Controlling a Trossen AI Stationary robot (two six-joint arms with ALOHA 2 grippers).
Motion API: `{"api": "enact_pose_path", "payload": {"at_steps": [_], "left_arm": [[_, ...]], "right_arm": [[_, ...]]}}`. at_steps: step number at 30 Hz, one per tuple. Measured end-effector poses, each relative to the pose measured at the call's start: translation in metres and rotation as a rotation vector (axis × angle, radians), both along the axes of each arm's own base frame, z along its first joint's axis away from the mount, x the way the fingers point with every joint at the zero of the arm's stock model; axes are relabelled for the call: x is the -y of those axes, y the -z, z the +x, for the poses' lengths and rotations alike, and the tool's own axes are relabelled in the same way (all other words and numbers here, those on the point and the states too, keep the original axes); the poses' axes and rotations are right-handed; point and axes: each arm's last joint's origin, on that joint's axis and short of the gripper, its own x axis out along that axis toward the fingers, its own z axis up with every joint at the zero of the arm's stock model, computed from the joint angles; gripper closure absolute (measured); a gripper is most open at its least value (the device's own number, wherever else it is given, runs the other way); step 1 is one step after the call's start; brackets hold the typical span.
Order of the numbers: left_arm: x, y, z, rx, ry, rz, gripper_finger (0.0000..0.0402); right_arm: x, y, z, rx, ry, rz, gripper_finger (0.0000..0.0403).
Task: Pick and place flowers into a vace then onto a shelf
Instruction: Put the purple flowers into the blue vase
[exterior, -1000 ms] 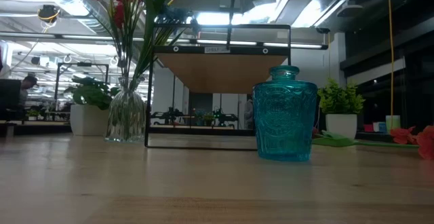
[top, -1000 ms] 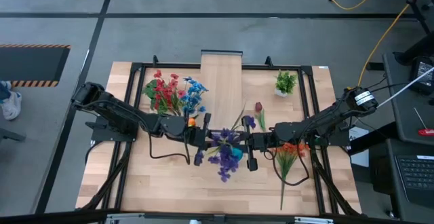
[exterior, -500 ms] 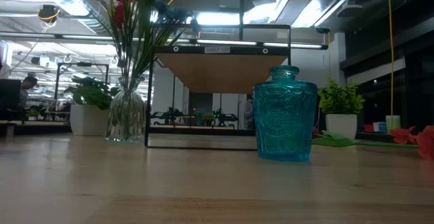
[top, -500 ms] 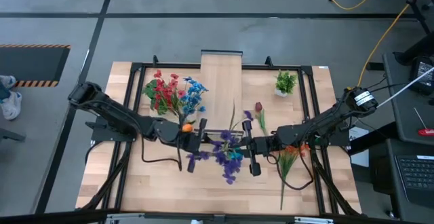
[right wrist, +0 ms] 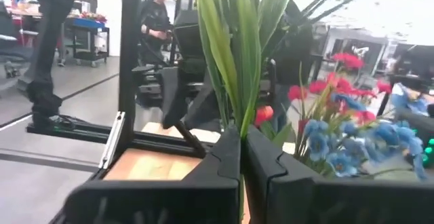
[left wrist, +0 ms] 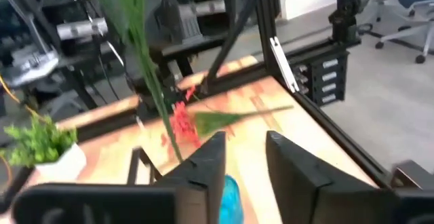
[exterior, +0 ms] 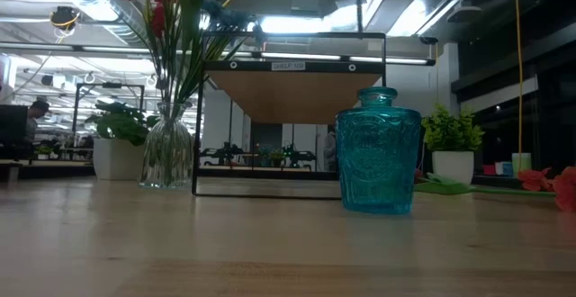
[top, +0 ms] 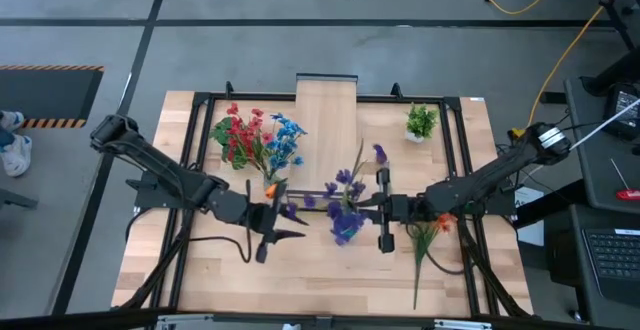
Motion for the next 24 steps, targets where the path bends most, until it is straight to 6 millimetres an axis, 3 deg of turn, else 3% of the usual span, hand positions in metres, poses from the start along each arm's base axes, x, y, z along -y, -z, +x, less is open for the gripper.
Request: {"api": "enact_pose_path", "payload": {"at_steps": [7,13,24], "left_arm": [[0.004,0.004,-0.009,-0.082,-0.027,-0.045,0.0394],[0.006,0.006,-0.012,-0.092,-0.071,-0.049,0.04],[0.008,0.008,-0.011,-0.115,-0.077,-0.121,0.0399]], "right_arm": [[-0.01,-0.002,-0.007,0.005,-0.047,0.028,0.0403],[-0.017,0.004,-0.014,-0.005,-0.027,0.042,0.0403],[-0.009,0.032,-0.027,0.062,-0.014,0.097,0.0403]]}}
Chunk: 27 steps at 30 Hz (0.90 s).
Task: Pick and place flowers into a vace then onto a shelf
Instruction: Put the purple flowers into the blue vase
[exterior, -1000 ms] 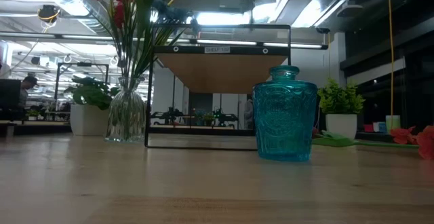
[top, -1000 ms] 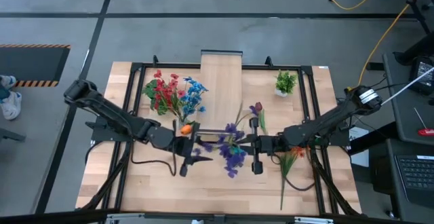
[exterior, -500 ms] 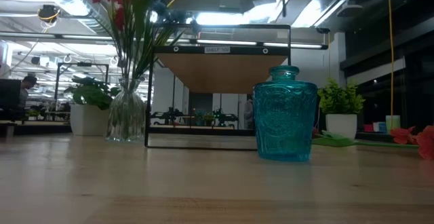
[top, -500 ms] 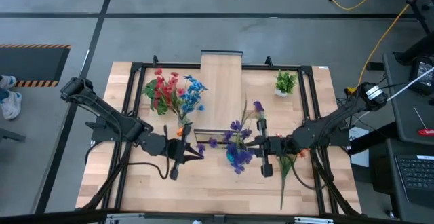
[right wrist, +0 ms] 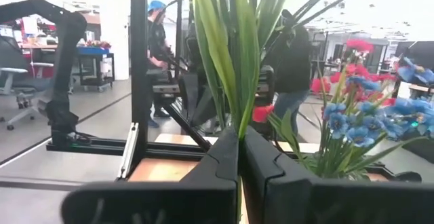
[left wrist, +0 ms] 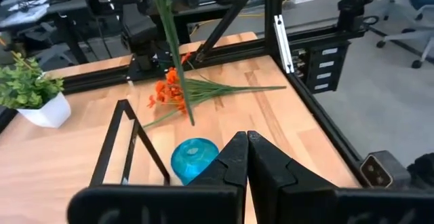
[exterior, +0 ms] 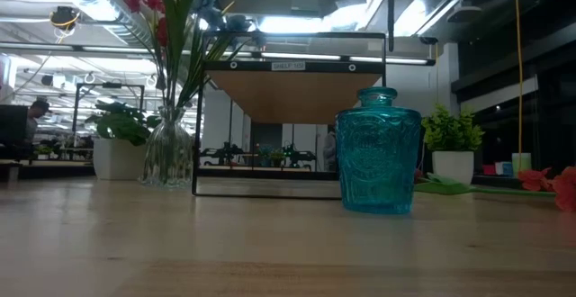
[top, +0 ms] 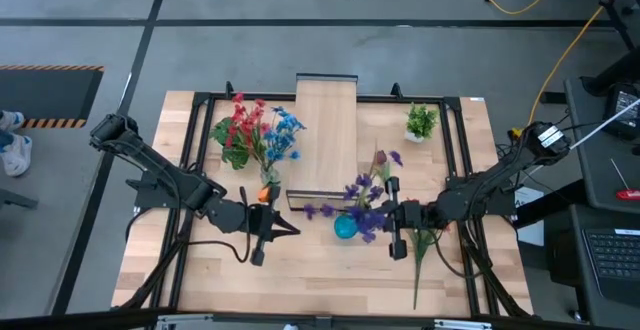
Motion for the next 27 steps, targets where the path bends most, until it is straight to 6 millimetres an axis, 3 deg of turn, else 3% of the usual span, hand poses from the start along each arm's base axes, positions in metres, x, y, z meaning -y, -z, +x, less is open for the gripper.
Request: {"api": "enact_pose_path", "payload": {"at_steps": [8,15,21,27], "left_arm": [[0.005,-0.004,-0.001,0.034,0.025,-0.045,0.0399],[0.026,-0.015,-0.013,0.067,0.098,-0.095,0.0399],[0.039,-0.002,-0.03,0.0,-0.037,-0.096,0.04],[0.04,0.023,-0.04,-0.014,-0.154,-0.113,0.04]], "right_arm": [[0.0,0.0,0.0,0.002,0.001,-0.011,0.0403],[0.0,0.0,0.0,0.002,0.004,-0.023,0.0403],[0.0,0.0,0.0,0.003,0.003,-0.023,0.0403],[0.0,0.0,0.0,0.003,0.002,-0.026,0.0403]]}}
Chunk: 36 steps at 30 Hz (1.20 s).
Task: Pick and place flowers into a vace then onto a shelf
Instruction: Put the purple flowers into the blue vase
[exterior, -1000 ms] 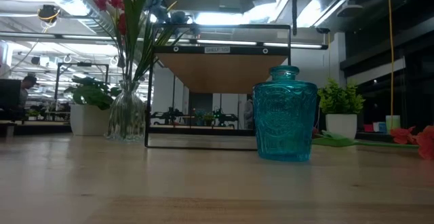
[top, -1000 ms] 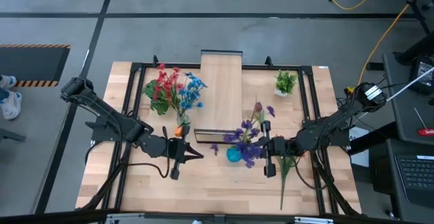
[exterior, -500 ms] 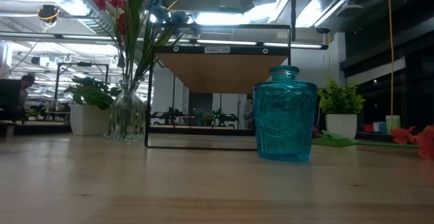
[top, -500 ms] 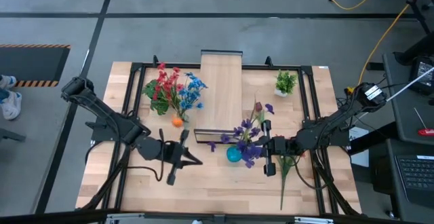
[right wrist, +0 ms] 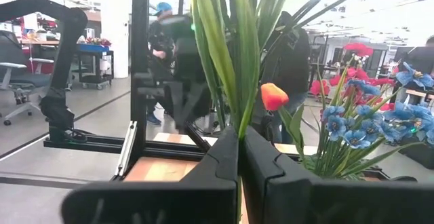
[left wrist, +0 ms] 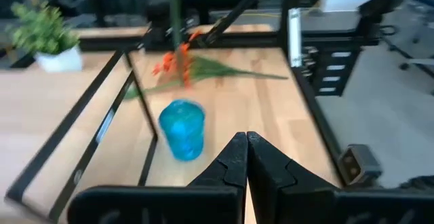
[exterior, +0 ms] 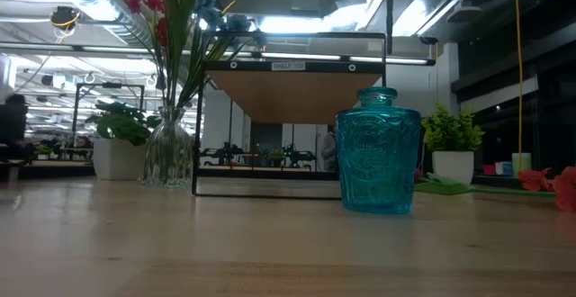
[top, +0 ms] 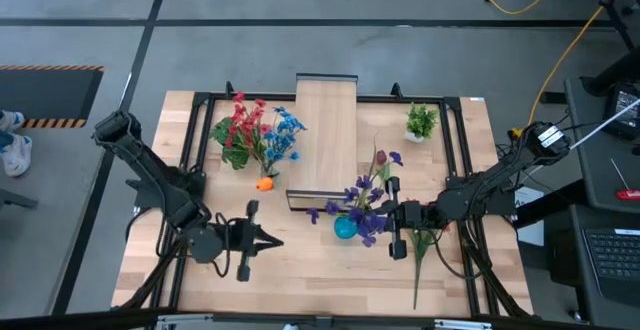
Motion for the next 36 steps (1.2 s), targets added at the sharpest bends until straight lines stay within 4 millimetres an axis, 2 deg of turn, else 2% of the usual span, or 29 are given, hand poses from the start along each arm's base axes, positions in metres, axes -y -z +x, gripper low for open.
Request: {"api": "enact_pose_path", "payload": {"at_steps": [6,13,36], "left_arm": [[-0.008,0.027,-0.004,0.003,-0.072,-0.008,0.0399],[-0.012,0.04,-0.007,0.023,-0.095,-0.022,0.0399],[-0.014,0.042,-0.007,0.02,-0.098,0.026,0.0399]], "right_arm": [[-0.002,0.005,0.004,0.001,0.002,0.004,0.0403],[-0.005,0.014,0.01,-0.004,0.003,0.0,0.0403],[-0.004,0.05,0.029,-0.118,0.037,-0.008,0.0403]]}}
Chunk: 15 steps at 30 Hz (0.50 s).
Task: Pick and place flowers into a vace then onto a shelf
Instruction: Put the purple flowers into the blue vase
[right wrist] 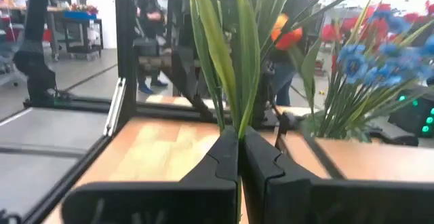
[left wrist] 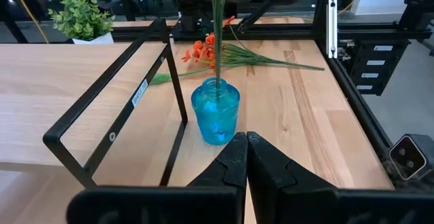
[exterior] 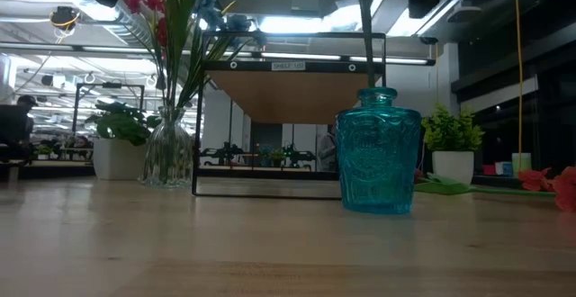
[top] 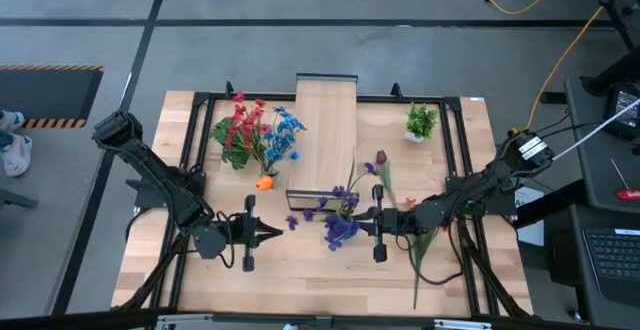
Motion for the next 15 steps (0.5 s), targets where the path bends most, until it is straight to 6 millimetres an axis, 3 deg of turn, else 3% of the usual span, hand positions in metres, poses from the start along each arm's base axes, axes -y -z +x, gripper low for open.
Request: {"api": "enact_pose_path", "payload": {"at_steps": [15], "left_arm": [[0.0,0.0,0.0,0.0,0.0,0.0,0.0399]], "right_arm": [[-0.001,0.015,0.002,-0.098,0.001,-0.01,0.0403]]}}
